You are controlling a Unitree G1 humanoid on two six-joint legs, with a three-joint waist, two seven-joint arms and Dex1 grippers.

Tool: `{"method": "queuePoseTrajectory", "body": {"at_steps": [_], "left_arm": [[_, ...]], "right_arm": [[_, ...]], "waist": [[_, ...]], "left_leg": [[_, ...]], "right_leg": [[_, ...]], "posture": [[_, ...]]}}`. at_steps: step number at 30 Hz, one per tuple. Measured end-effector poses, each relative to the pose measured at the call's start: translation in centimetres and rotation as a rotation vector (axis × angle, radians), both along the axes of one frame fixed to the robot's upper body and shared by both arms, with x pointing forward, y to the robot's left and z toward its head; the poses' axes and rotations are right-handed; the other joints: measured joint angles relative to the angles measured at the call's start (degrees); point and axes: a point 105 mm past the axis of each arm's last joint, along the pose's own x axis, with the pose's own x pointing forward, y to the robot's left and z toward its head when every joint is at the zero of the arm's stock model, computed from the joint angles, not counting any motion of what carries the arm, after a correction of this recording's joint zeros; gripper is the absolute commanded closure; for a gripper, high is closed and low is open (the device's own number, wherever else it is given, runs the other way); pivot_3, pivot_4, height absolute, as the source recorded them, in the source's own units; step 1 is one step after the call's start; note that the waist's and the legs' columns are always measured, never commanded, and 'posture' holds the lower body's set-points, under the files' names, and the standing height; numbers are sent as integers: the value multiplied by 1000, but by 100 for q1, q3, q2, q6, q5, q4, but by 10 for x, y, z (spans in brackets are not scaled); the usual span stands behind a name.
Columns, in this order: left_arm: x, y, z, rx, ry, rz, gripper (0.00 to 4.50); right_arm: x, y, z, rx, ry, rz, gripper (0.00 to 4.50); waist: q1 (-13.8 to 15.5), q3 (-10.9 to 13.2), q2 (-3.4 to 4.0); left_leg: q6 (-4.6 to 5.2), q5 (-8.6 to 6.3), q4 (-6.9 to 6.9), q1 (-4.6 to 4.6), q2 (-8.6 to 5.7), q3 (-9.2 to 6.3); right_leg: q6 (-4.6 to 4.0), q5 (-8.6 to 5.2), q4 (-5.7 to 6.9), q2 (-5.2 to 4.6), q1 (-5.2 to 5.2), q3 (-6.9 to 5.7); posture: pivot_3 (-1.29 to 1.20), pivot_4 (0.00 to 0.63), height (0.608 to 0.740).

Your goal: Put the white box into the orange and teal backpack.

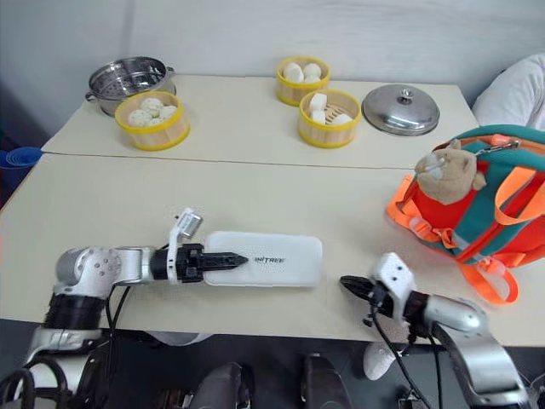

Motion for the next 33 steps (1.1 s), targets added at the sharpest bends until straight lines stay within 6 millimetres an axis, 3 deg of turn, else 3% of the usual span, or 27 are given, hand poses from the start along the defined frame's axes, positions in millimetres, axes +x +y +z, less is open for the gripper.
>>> {"method": "queuePoseTrajectory", "body": {"at_steps": [6, 11, 15, 18, 22, 27, 31, 33], "left_arm": [[-14, 6, 9, -46, -383, -72, 3319], [-16, 10, 11, -26, -516, -102, 3319], [-24, 15, 6, -18, -526, -137, 3319], [-25, 16, 8, -16, -542, -159, 3319], [-22, 12, 13, -11, -564, -182, 3319], [-22, 11, 12, -6, -544, -185, 3319], [-22, 12, 10, 3, -514, -165, 3319], [-23, 12, 16, -7, -504, -147, 3319]], "right_arm": [[-46, -61, 8, 56, -28, -329, 1626], [-75, -93, 21, 87, -100, -538, 49], [-90, -123, 42, 101, -208, -707, 49], [-84, -133, 62, 141, -292, -739, 49], [-51, -128, 81, 136, -341, -617, 49], [-1, -118, 84, 196, -325, -471, 49], [25, -110, 89, 239, -314, -390, 664], [51, -83, 91, 263, -294, -269, 1281]], "waist": [[21, -1, 13], [3, 0, 15], [-29, 1, 18], [-17, 2, 20], [-16, 3, 20], [-9, 7, 26], [-32, 10, 30], [-22, 16, 35]], "left_leg": [[43, -22, -10, -2, 1, -3], [48, -26, -23, -2, 2, -3], [49, -25, -28, -1, 3, 0], [51, -24, -27, 0, 2, -1], [54, -23, -27, -1, 0, 1], [55, -23, -25, -4, 0, 2], [55, -23, -15, -4, 2, 6], [51, -23, -4, -8, 5, 5]], "right_leg": [[-4, -2, -12, 0, 4, -1], [-6, -3, -17, 0, 1, 1], [-6, -3, -21, -1, -1, 6], [-6, -3, -21, -3, 0, 7], [-6, -3, -22, -2, -1, 8], [-3, -2, -21, 8, -5, 7], [2, 1, -16, 10, -5, 12], [9, 1, -12, 15, -6, 14]], "posture": [[0, 150, 740], [0, 150, 740], [0, 150, 740], [0, 150, 740], [0, 150, 740], [0, 150, 740], [0, 150, 740], [0, 150, 740]]}}
